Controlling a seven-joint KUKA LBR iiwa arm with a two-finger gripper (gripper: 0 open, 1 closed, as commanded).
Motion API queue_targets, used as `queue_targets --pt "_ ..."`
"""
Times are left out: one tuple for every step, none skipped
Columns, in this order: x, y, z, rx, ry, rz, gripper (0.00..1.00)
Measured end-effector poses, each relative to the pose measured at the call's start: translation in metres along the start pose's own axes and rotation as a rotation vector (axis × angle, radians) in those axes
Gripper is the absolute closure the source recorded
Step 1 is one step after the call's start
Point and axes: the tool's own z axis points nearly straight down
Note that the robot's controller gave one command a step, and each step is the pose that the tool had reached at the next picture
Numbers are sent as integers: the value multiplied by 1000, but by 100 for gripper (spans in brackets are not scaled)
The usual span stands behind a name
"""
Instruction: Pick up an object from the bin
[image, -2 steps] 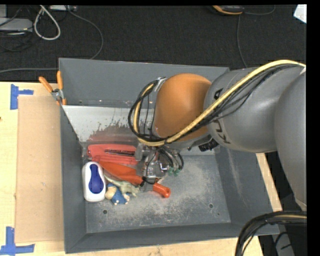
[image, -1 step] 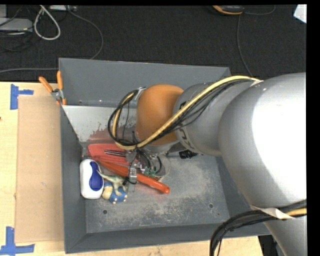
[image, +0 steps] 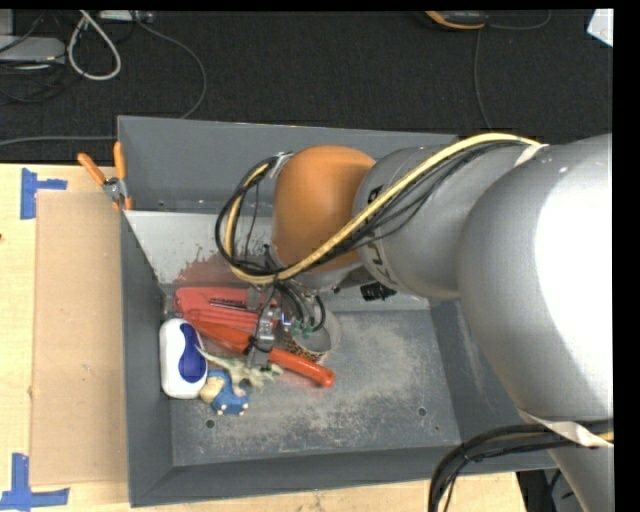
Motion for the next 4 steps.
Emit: queue_targets --pt "-6 12 14 5 4 -59 0" --pt "-14 30 42 -1 -10 -33 0" --pt "-12 42 35 -1 -24 -89 100" --pt "-12 42 35 -1 -24 -88 100"
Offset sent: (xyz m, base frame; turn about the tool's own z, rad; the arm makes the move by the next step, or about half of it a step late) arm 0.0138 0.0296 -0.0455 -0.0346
